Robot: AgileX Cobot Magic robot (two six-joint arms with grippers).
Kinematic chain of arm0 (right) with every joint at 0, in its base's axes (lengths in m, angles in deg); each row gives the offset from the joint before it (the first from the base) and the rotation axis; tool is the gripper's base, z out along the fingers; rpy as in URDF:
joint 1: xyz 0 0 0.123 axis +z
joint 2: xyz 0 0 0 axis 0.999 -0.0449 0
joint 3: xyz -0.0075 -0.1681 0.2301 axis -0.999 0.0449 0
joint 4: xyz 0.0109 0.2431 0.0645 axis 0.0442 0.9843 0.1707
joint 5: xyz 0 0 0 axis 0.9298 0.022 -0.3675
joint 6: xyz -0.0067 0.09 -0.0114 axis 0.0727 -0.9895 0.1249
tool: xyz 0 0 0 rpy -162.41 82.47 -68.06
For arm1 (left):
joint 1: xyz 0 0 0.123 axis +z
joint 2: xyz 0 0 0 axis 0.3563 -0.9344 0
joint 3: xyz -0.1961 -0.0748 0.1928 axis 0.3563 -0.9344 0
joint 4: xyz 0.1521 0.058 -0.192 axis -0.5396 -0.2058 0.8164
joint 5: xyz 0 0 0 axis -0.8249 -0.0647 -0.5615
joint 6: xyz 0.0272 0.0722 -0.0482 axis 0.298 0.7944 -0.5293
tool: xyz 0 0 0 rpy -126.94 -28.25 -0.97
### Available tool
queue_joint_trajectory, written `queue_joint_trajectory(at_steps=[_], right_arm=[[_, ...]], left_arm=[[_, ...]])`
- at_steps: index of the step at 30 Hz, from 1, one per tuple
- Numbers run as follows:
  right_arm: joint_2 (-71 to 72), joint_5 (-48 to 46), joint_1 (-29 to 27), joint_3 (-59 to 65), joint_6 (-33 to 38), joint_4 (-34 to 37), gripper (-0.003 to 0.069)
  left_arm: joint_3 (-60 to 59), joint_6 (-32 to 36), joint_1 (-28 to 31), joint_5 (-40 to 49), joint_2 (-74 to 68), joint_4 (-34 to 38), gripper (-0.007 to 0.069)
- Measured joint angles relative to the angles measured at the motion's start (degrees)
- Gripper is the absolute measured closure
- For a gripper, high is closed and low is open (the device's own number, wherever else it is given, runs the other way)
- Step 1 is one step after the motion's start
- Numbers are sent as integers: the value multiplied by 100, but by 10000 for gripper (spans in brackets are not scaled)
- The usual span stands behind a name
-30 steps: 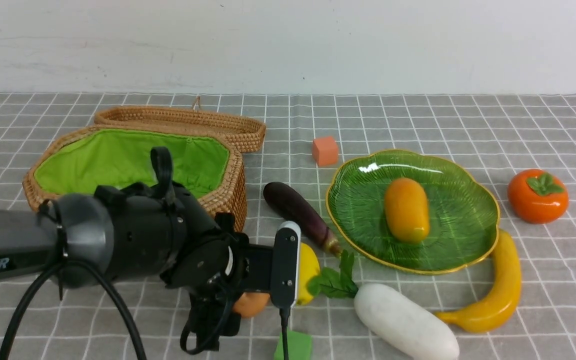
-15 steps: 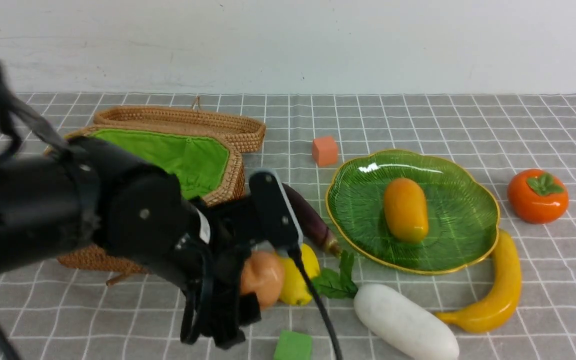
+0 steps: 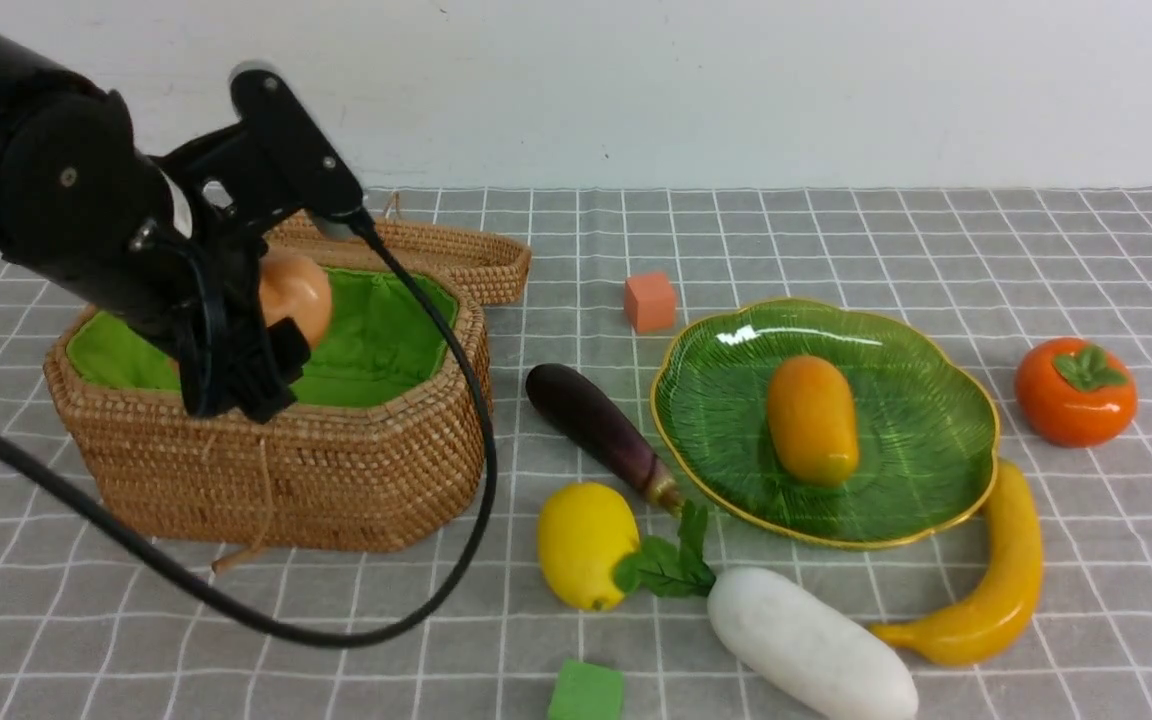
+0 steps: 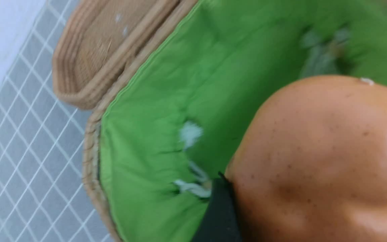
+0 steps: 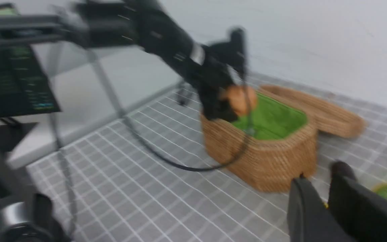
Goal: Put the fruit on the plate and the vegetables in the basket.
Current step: Grab a potato with your left arm and place it in the basket on the left
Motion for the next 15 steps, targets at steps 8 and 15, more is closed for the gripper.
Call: queue_joint_trajectory(at_steps=[8,15], right_arm=[[0,-233,0,-41,156,-106,537],[0,-831,0,-663,-1030,-2146,532]], left_arm=[[0,-505,130,-301,-197,-620,-37],[0,-1215,130,-132,-2,-638,0]])
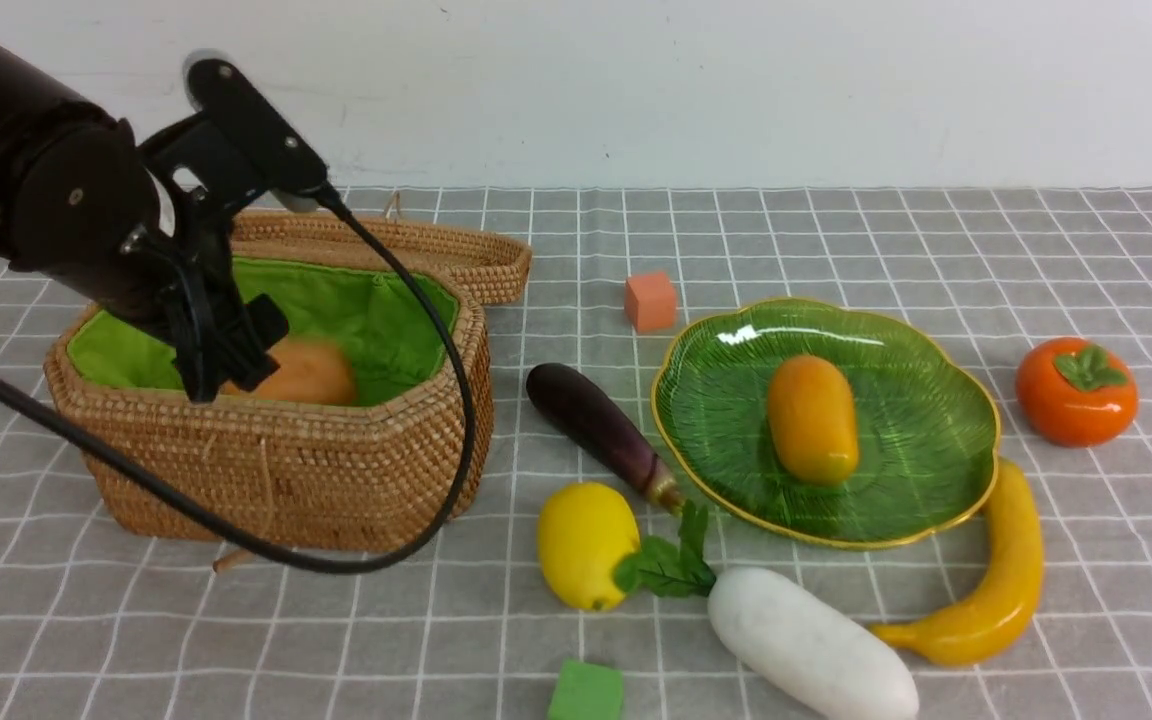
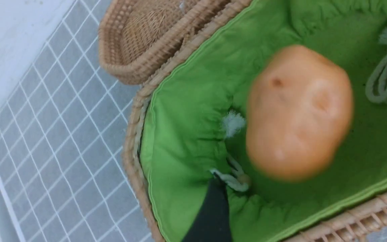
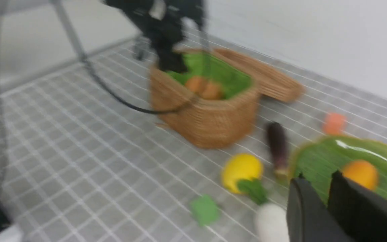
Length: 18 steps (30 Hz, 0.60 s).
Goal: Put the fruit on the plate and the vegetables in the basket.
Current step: Grab a potato with your left arm and place it in the basket on the left, then grab a lemon with your left arm and place it on the plate on the right
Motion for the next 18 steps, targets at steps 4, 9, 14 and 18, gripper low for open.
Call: queue_joint_trajectory(at_steps=[4,9,14,18], right_arm=[[5,-342,0,-205,-609,-754,529],[5,-864,0,-205,-742,-851,526],[5,-1297,0,-205,-750,-851,523],[5,-1381,0,-205,-750,-851,522]], left_arm=[[0,-463,-52,296,183,299,97],[0,-922,-670,753,435,1269,321],[18,-972,-2210,1182,326,1926,557],[18,-1008,-3016,867,-171,1836,505]])
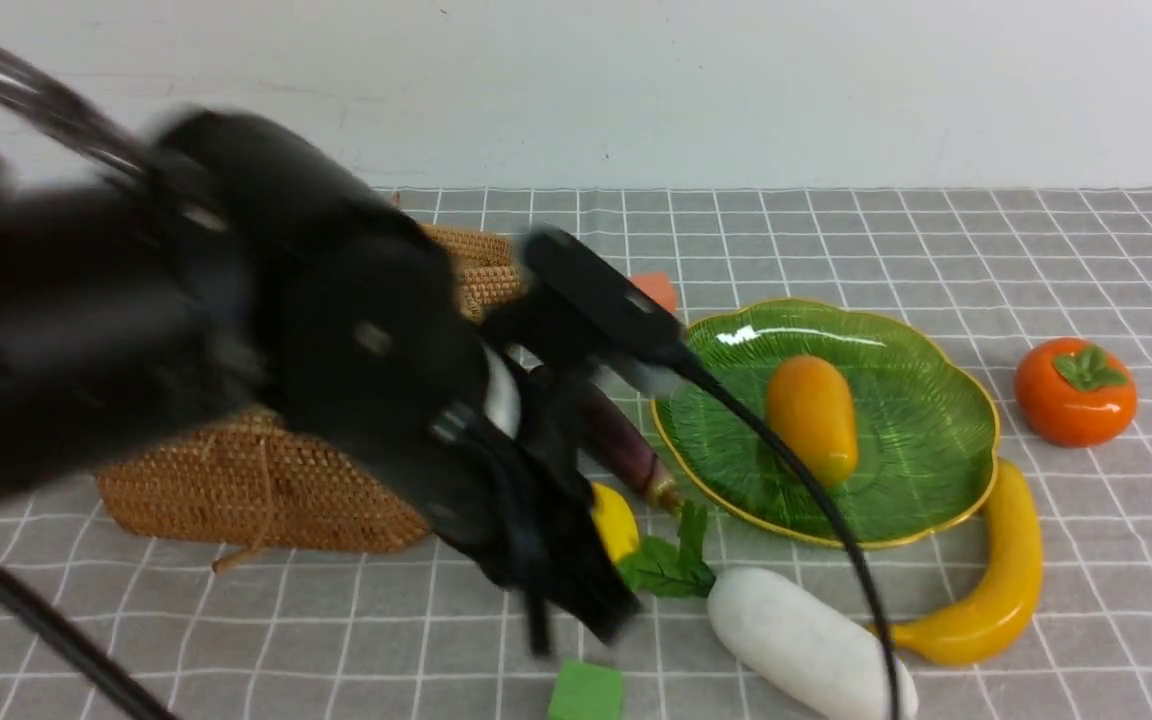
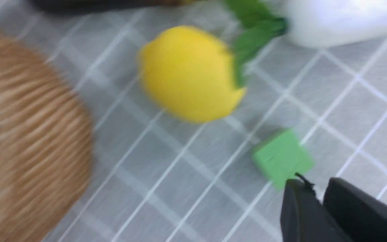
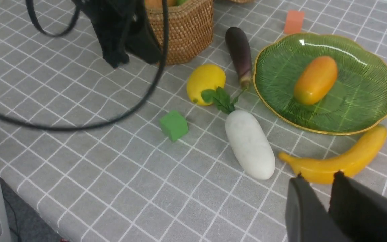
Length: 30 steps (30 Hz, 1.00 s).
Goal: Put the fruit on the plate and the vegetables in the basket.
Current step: Grab a lemon with your left arm and place it on the plate on the right
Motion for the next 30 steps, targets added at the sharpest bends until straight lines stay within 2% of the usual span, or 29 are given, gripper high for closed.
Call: queue_joint_trajectory(at_steps=[3,6,7,8,9,11,14,17,21,30], right_arm=[[0,-19,0,0,0,1,519],[0,-78,0,41,0,32,519],[0,-78,0,62,0,58,519],[0,-78,0,74,0,76,519],[0,-78,0,136,0,155,519],[0,-78,0,225,0,222,519],[0,-37,0,367,0,306,519],[0,-31,0,509,0,335,519],[0,-31,0,525,0,355,519],[29,-48,0,525,156,417,517]], left_arm=[[0,-515,-81,-415,-492,-149,349],[0,-1756,66,-789,-934,-382,169],[0,-2224,102,-867,-1032,-454,127],[6,-2315,112,-896,-1057,-473,107],[61,-3085,172,-966,-1260,-710,39],[214,-3762,186,-971,-1427,-972,1],[461,-4330,186,-972,-1571,-1280,-3],[794,-4836,186,-990,-1713,-1661,27],[1008,-5147,186,-905,-1921,-2017,54],[1034,-5596,248,-864,-2466,-2485,60]])
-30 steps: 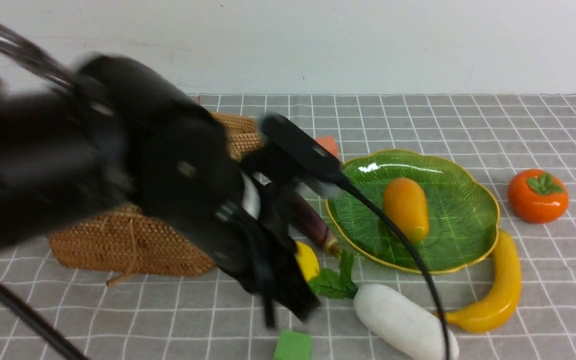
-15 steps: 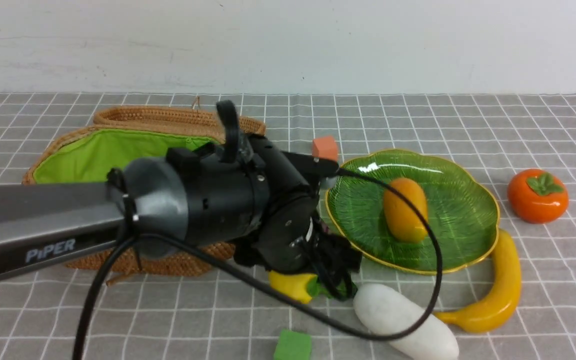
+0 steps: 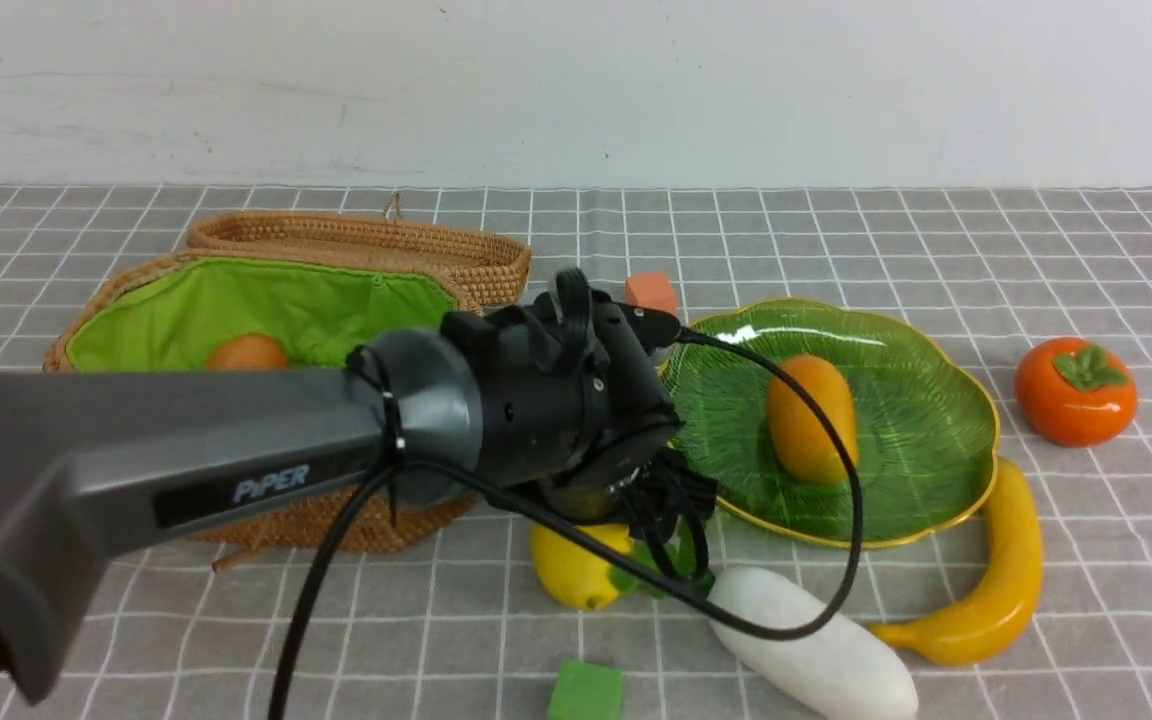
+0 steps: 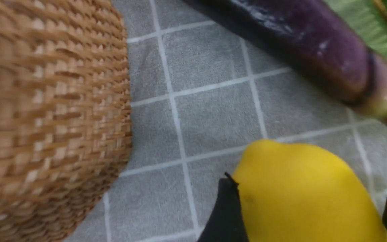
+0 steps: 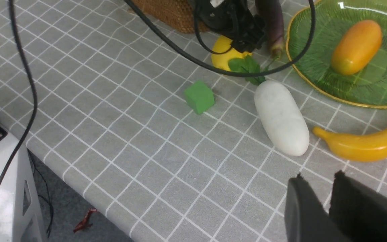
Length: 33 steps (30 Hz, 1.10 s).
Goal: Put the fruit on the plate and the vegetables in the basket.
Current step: Grab a lemon with your left arm and place it on the plate on the right
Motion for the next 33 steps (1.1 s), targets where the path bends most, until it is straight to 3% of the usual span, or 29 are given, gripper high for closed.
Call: queue_joint_trajectory(at_steps=[9,21,33], right_arm=[[25,-27,0,5,221,25,517],[25,-27,0,24,279,47,517],[25,-27,0,37,279,47,515]], left_arm=[[61,-240,33,-4,-168,41,60],[138,695,56,152,-142,805,53],[631,806,43,767,-26,1046,53]])
